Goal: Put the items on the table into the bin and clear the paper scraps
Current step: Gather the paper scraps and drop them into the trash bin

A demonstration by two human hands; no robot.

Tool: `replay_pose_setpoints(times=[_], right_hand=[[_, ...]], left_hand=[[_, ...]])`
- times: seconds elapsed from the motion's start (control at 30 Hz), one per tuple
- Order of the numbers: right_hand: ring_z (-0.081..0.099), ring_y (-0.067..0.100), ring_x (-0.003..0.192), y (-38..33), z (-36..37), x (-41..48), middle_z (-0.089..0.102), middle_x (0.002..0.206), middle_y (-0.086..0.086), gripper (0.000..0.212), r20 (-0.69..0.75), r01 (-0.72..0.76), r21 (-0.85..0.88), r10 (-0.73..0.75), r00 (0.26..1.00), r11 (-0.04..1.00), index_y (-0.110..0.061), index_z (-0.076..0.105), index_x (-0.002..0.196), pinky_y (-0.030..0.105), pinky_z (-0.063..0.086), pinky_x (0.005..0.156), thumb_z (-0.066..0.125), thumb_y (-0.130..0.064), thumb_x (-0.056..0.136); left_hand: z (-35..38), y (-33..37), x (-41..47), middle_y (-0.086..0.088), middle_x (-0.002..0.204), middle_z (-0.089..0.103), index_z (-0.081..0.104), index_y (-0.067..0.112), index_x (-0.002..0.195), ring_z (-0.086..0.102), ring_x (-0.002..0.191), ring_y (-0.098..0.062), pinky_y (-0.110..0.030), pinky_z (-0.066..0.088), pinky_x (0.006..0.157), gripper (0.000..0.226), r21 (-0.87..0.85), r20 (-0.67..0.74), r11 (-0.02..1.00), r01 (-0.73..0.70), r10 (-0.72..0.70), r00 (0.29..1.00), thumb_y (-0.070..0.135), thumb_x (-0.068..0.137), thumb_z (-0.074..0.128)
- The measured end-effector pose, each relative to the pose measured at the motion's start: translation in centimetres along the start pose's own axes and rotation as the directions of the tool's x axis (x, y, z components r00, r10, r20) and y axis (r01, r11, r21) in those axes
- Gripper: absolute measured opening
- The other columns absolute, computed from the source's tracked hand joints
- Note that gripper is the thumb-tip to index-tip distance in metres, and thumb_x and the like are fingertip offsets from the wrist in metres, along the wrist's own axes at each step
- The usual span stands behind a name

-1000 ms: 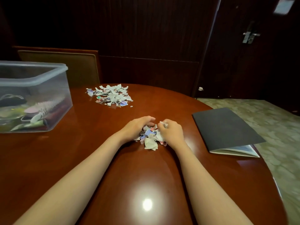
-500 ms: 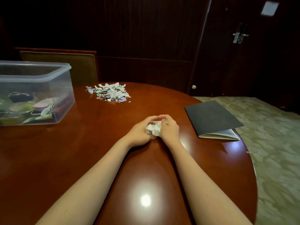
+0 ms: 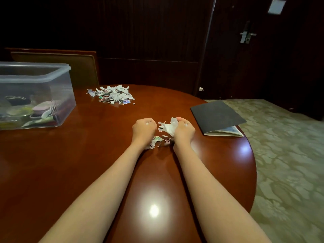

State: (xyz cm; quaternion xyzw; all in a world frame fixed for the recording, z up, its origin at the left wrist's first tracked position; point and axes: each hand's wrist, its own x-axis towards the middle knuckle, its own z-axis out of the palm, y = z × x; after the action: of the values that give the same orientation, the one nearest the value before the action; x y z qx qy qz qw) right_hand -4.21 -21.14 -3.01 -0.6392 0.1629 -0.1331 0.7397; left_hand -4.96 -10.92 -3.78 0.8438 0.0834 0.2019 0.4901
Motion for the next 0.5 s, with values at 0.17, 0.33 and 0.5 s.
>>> replay_pose_setpoints(times=[0.17,0.33,0.5], right_hand=[[0.046,0.012,0.060,-0.8,-0.6,-0.8,0.057,0.083,0.000,0.025,0.004,-0.215,0.207,0.219,0.976,0.954,-0.017,0.059,0.072,0.020,0.034,0.043,0.045,-0.012,0.093],[0.042,0.011,0.054,-1.1,0.0,-2.9,0.058,0.081,0.004,0.021,0.074,-0.281,0.344,0.273,0.959,0.896,-0.020,0.053,0.071,0.017,0.032,0.035,0.062,-0.027,0.088],[0.060,0.016,0.064,-2.3,-0.3,-4.9,0.062,0.073,0.003,0.024,0.102,-0.214,0.414,0.188,0.977,0.885,-0.015,0.052,0.068,0.028,0.052,0.060,0.065,-0.023,0.086]], left_hand=[[-0.7,1.6,0.1,0.005,0.037,0.037,0.042,0.012,0.048,0.032,0.032,-0.008,-0.020,0.022,0.043,0.035,-0.574,-0.079,0.773,0.272,-0.383,0.920,-0.008,0.076,0.037],[-1.1,4.4,-2.0,0.007,0.031,0.029,0.035,0.013,0.057,0.021,0.025,-0.006,-0.015,0.018,0.036,0.028,-0.874,0.112,0.367,0.320,-0.489,0.865,-0.004,0.079,0.030],[0.1,6.9,-4.7,-0.003,0.058,0.044,0.039,0.014,0.059,0.045,0.048,-0.017,-0.026,0.040,0.052,0.024,-0.903,0.176,0.251,0.348,-0.523,0.834,-0.001,0.078,0.037]])
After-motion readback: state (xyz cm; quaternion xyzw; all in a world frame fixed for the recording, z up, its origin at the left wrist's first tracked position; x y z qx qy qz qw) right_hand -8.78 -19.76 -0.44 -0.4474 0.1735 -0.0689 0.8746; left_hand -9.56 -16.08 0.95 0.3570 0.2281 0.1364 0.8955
